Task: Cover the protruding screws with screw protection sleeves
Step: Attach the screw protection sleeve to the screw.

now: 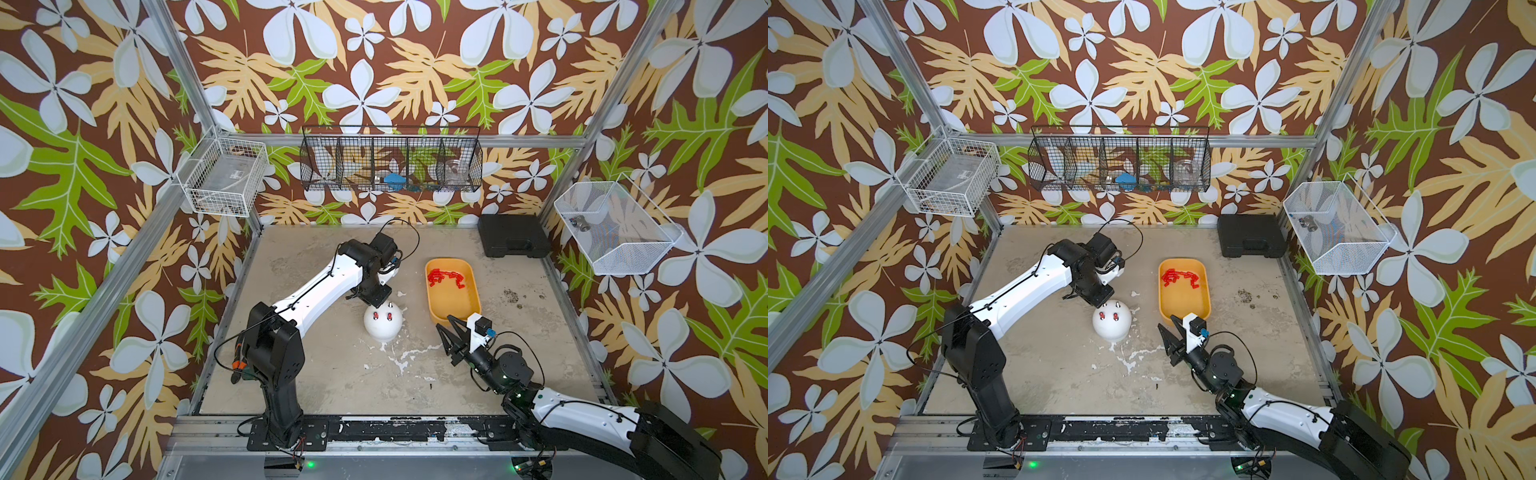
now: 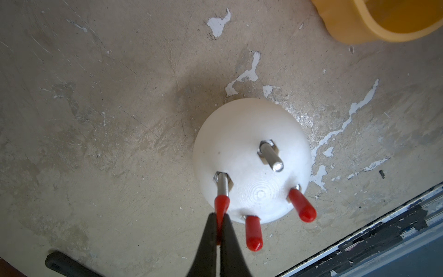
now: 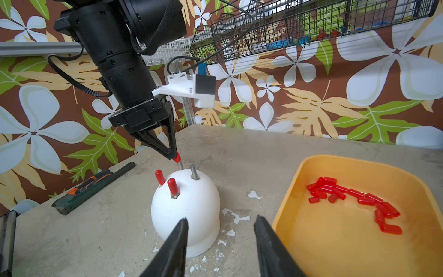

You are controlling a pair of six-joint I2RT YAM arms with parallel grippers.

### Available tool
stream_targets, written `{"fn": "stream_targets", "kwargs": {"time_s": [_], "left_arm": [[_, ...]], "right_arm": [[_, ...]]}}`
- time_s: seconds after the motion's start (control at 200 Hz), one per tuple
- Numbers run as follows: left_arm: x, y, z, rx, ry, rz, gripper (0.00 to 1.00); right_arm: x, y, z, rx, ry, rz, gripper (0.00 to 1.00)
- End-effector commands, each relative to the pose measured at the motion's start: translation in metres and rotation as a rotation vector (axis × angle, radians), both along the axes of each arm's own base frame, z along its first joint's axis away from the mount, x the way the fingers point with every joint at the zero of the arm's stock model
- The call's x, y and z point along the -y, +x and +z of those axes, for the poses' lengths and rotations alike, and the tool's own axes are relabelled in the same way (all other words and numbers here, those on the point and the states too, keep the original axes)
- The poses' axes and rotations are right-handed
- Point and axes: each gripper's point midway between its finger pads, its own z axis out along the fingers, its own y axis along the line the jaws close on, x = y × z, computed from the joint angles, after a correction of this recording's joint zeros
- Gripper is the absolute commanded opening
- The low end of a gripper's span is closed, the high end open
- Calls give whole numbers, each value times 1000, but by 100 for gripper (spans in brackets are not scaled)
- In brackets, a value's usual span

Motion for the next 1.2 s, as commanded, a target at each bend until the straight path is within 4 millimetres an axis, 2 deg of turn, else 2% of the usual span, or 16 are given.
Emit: {"fn": "stream_targets", "kwargs": {"time_s": [0.0,0.45,0.545,0.61,0.741,0.821,0.861,0.941,1.041,1.106,1.196], "left_arm": [[-4,-5,1,-15,18,0,0],[6,0,-6,-34,12,-12,0],[7,2,-2,-19,10,-11,22],[8,4,-1,-15,5,-10,25],[10,10,4,6,0,-5,44],[13,12,8,14,-14,-9,45],[13,13,10,19,-15,-6,53],[13,14,12,29,-19,-3,58],[20,17,31,73,-77,-10,60],[25,26,57,157,-162,-1,61],[23,44,98,313,-383,55,61]], "right_arm": [[1,0,1,4,0,-8,47],[3,0,1,7,0,-13,47],[2,0,2,8,1,-11,47],[1,0,2,7,1,-7,47],[1,0,1,6,-1,-7,47],[1,0,2,10,-2,-7,47],[1,0,2,10,-3,-7,47],[1,0,1,9,-7,-6,47],[0,0,1,8,-8,-5,47],[0,0,1,9,-10,-3,47],[0,0,1,7,-10,-2,47]]}}
